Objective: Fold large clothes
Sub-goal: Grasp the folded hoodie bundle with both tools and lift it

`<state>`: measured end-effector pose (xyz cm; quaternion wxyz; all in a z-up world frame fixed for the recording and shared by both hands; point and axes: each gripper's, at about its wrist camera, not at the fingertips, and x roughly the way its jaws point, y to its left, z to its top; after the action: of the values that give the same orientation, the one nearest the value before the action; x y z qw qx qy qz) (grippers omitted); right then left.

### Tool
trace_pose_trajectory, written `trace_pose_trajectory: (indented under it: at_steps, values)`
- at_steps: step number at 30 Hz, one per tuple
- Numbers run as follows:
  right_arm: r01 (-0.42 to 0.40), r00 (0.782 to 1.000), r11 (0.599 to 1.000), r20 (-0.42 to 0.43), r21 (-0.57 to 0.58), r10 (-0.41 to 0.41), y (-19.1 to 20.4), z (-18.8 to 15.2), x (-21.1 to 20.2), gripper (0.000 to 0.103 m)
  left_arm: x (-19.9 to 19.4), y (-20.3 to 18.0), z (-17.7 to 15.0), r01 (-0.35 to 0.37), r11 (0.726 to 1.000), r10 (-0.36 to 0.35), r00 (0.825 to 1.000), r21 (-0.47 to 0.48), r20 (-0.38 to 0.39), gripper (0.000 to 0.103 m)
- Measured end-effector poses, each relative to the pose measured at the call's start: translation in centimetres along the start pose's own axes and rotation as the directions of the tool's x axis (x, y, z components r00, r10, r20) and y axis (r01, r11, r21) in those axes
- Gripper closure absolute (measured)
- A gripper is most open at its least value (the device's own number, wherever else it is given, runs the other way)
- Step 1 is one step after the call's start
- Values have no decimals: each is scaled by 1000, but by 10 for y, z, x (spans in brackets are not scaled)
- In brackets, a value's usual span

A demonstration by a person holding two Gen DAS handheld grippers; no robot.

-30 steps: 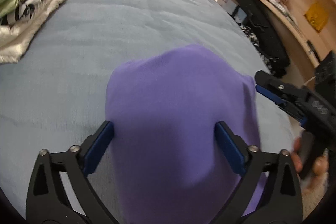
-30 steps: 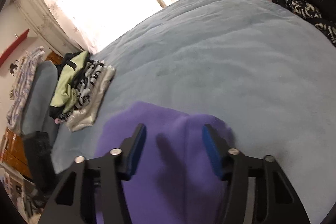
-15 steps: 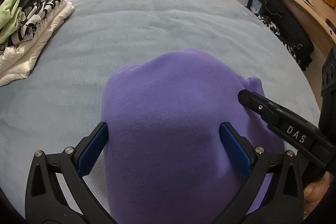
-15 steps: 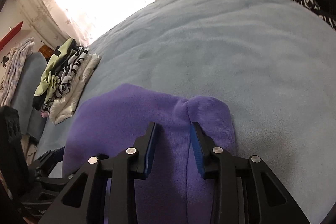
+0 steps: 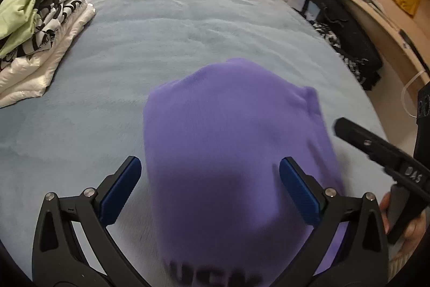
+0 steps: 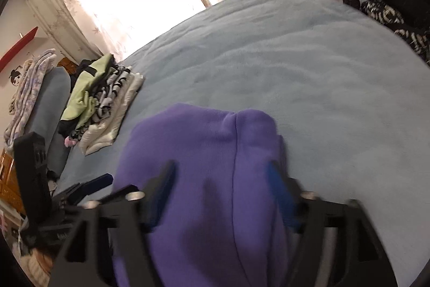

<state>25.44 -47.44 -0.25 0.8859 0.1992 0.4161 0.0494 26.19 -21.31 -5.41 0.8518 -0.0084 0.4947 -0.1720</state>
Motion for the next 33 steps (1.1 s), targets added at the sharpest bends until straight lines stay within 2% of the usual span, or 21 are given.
trace_pose_trajectory:
  at_steps: [2, 5, 9, 14, 17, 18, 19, 24, 25, 26, 30, 31, 33]
  values:
    - [-12, 1000, 1000, -2, 0, 12, -1, -5, -21, 10, -16, 6, -6, 19, 1000, -19, 1000, -3, -1, 1]
    - [-41, 999, 999, -33, 24, 42, -9, -15, -42, 8, -35, 18, -19, 70, 997, -71, 997, -19, -25, 1]
    - [-68, 990, 995, -115, 71, 76, -29, -32, -44, 6, -43, 36, -42, 166, 984, -171, 982, -64, -86, 1]
    - [-142, 943, 969, -269, 205, 195, -63, -64, -14, 6, -33, 50, -67, 250, 959, -268, 952, -131, -146, 1]
    - [-193, 912, 941, -303, 277, 276, -75, -79, -2, 6, -21, 53, -85, 311, 935, -340, 921, -169, -189, 1]
    - [-209, 903, 933, -308, 293, 299, -77, -82, 1, 6, -16, 53, -91, 341, 923, -374, 905, -180, -201, 1]
    - [-217, 901, 927, -302, 306, 311, -80, -86, 3, 6, -13, 53, -95, 356, 916, -390, 898, -187, -204, 1]
    - [-265, 888, 913, -290, 311, 356, -76, -91, 15, 6, -7, 62, -106, 394, 892, -432, 886, -222, -165, 0]
    - [-266, 886, 914, -295, 307, 357, -73, -90, 16, 3, -6, 63, -107, 401, 889, -439, 884, -220, -162, 0]
    - [-275, 887, 915, -289, 295, 360, -69, -91, 16, 0, -5, 64, -109, 409, 886, -447, 880, -219, -161, 0]
    - [-252, 908, 936, -274, 248, 317, -57, -90, 17, 1, 3, 70, -114, 449, 860, -492, 857, -244, -154, 0]
    - [-255, 910, 935, -267, 247, 319, -56, -91, 16, 3, 4, 71, -115, 457, 854, -500, 853, -248, -151, 0]
    - [-282, 903, 927, -258, 249, 344, -54, -92, 14, 18, 8, 72, -117, 462, 850, -506, 850, -254, -147, 0]
